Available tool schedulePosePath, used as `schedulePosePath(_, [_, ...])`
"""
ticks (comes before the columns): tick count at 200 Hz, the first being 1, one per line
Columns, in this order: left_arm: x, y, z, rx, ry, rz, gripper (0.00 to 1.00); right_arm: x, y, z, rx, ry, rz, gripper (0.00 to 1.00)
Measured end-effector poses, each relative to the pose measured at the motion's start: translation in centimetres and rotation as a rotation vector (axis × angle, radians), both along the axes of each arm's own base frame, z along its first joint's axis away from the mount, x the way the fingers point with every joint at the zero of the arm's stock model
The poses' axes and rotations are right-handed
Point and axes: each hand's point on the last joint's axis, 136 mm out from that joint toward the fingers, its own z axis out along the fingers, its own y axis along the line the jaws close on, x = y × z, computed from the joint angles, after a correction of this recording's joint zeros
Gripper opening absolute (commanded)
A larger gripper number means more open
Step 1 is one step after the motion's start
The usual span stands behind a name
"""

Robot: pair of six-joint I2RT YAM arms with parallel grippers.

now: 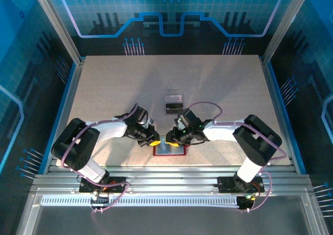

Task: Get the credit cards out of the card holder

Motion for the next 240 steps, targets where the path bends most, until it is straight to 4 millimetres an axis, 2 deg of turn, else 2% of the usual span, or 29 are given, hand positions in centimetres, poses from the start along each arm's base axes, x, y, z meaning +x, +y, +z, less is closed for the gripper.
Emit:
schedulePosePath(75, [-0.09,0.16,-0.43,0.013,0.009,0.001,0.08,-0.16,0.16,0.00,0.004,0.004,0.005,0.31])
schedulePosePath(132, [-0.10,0.16,-0.44,0.013,0.009,0.000,0.08,-0.21,0.24,0.35,0.011,-0.001,0.008,0.24])
schedulePosePath(240, [-0.06,0.21,-0.48,0.018,0.008,0.002,0.07,-0.46,0.53,-0.26,0.009,0.007,0.019,0.25])
